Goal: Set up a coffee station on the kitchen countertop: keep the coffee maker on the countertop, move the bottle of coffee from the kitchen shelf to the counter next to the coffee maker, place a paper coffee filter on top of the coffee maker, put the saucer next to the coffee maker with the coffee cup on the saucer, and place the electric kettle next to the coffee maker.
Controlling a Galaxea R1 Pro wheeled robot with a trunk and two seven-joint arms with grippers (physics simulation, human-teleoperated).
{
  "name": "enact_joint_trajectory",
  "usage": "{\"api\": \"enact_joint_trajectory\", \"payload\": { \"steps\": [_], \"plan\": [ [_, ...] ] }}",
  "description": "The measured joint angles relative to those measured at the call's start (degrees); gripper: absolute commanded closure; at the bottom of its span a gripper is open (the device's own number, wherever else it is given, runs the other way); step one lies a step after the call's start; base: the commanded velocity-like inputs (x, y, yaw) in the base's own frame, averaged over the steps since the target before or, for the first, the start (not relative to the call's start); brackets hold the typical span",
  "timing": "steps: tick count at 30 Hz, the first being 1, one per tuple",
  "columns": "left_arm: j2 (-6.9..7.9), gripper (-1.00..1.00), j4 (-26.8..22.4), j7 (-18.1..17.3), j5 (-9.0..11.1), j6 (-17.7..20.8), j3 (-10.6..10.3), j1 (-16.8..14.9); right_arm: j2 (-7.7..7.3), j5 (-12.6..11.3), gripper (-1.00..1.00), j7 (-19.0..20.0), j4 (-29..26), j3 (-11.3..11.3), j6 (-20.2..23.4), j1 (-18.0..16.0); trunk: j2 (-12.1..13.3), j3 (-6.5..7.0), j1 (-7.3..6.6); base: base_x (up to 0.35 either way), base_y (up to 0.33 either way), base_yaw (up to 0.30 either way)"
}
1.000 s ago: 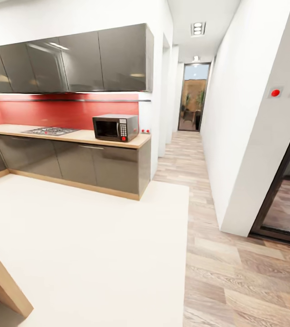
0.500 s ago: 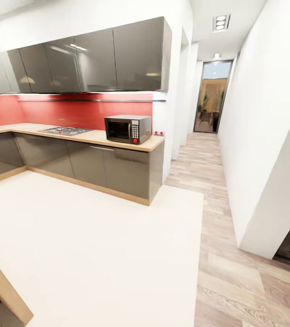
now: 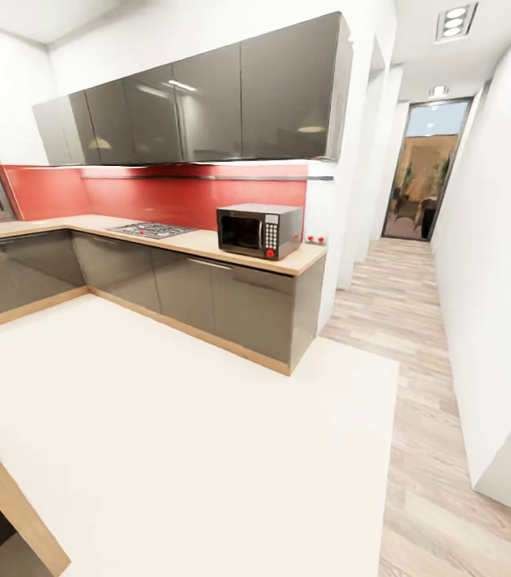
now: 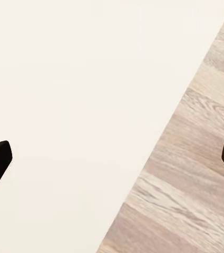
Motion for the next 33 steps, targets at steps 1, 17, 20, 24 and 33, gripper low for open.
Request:
{"api": "enact_joint_trajectory", "payload": {
  "steps": [1,17,20,24,33],
  "plan": [
    [0.02,-1.0,0.0,0.0,0.0,0.0,0.0,0.0,0.0,0.0,-1.0,0.0,0.0,0.0,0.0,0.0,0.0,0.0,0.0,0.326,-0.092,0.277],
    [0.02,-1.0,0.0,0.0,0.1,0.0,0.0,0.0,0.0,0.0,-1.0,0.0,0.0,0.0,0.0,0.0,0.0,0.0,0.0,0.326,-0.092,0.277],
    [0.02,-1.0,0.0,0.0,0.1,0.0,0.0,0.0,0.0,0.0,-1.0,0.0,0.0,0.1,0.0,0.0,0.0,0.0,0.0,0.326,-0.086,0.277],
    [0.03,-1.0,0.0,0.0,0.1,0.0,0.0,0.0,0.0,0.0,-1.0,0.0,0.0,0.1,0.0,0.0,0.0,0.0,0.0,0.326,-0.082,0.277],
    [0.03,-1.0,0.0,0.0,0.1,0.0,0.0,0.0,0.0,0.0,-1.0,0.0,0.0,0.1,0.0,0.0,0.0,0.0,0.0,0.326,-0.078,0.277]
  ]
}}
